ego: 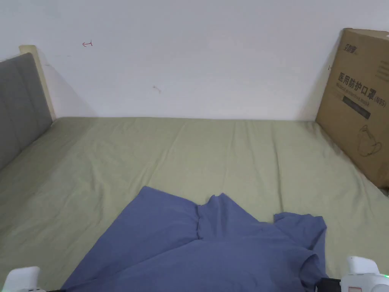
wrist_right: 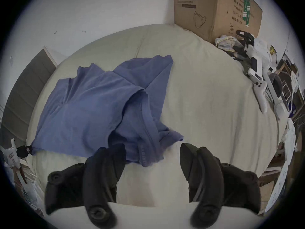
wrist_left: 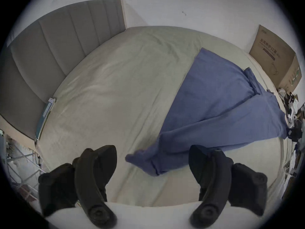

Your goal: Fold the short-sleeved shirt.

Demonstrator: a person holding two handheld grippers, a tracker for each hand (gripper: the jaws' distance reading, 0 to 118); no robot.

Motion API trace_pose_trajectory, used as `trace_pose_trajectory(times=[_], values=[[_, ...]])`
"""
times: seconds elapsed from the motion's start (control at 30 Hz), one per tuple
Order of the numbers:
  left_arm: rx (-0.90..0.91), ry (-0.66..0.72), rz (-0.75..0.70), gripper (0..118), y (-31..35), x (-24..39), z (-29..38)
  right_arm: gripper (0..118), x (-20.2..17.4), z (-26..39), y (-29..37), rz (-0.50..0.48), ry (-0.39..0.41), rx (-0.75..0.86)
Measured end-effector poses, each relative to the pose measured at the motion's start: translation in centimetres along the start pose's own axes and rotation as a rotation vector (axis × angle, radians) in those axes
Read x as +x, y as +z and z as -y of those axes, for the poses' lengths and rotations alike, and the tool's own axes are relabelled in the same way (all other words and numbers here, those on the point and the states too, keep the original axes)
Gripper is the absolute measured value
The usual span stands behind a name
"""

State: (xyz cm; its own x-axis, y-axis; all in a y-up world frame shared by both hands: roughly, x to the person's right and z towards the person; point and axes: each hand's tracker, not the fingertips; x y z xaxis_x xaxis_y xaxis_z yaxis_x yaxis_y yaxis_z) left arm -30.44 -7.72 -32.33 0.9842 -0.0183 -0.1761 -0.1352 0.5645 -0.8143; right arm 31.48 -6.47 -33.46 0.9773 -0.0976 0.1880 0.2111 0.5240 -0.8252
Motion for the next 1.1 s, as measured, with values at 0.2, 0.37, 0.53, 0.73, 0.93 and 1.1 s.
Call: trace_pose_trajectory(times=[0.2,0.37,0.53,0.73,0.93,1.1], values=[[0.117,0.043,0.043,95,4.3,0.0,-0.8,74,-2.1,-2.2,4.9,-0.07,0.059,0.156],[0.151,0.021,0.096,10,6.4,1.2,-0.2,37,-7.0,-2.8,6.7,-0.201,0.156,0.198],[0.091,0.009,0.108,0,5.4,1.5,2.3,1,-11.5,-0.9,4.0,-0.282,0.181,0.122],[0.089,0.058,0.085,52,5.4,-0.7,3.3,1,-14.4,1.1,1.3,-0.29,0.171,0.055],[0.079,0.071,0.053,99,3.3,-2.0,1.8,1,-16.0,1.9,0.4,-0.296,0.202,0.012],[0.013,0.087,0.1,81,-1.3,-2.0,0.8,1,-15.5,2.0,-0.4,-0.289,0.191,-0.008]])
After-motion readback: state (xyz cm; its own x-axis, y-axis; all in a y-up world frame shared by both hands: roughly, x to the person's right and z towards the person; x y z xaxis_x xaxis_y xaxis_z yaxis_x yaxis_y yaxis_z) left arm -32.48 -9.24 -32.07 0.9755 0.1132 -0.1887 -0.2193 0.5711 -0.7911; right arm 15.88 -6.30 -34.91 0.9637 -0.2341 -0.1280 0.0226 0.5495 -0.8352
